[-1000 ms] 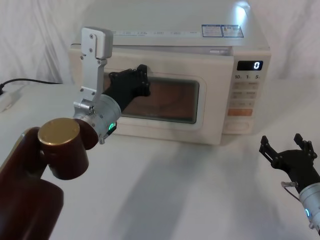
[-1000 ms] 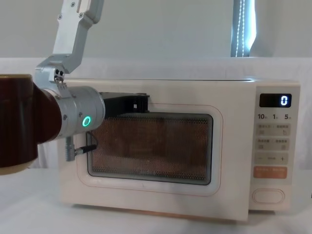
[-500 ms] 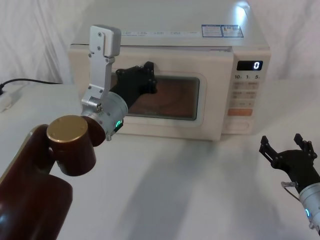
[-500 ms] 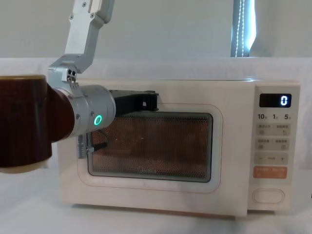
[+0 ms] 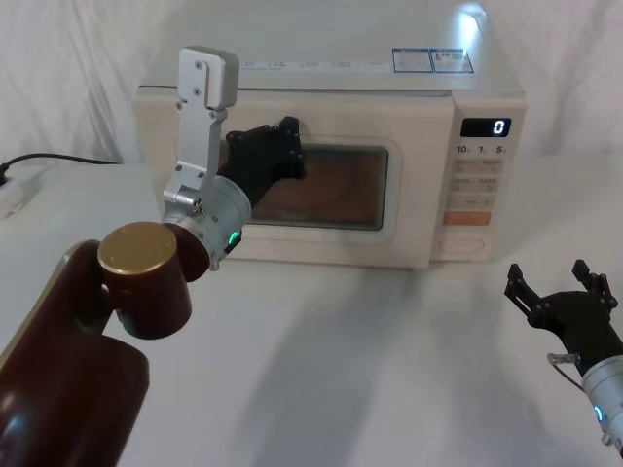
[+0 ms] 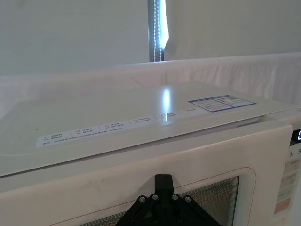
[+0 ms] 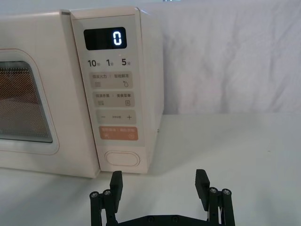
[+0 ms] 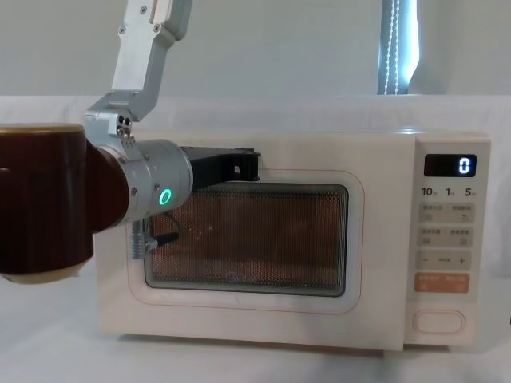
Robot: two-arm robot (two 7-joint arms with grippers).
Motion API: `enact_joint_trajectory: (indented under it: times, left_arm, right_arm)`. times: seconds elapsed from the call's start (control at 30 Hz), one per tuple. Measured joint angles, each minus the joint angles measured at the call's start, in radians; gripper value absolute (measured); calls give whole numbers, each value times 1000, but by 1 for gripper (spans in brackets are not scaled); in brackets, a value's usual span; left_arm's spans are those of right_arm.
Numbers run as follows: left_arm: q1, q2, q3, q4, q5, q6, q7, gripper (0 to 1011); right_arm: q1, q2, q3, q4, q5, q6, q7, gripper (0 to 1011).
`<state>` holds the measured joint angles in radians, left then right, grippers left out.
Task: Press the button to open the microwave door with one hand; close the microwave door with the other hand.
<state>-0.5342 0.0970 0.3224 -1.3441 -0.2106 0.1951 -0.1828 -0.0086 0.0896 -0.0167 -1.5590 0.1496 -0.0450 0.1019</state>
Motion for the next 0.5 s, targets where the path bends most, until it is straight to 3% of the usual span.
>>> enact_joint_trajectory:
  times: [0.5]
  left_arm:
    - [-9,-22,-14,34,26,-10,2,0]
  right_arm:
    - [0,0,0,0,0,0,0,1002]
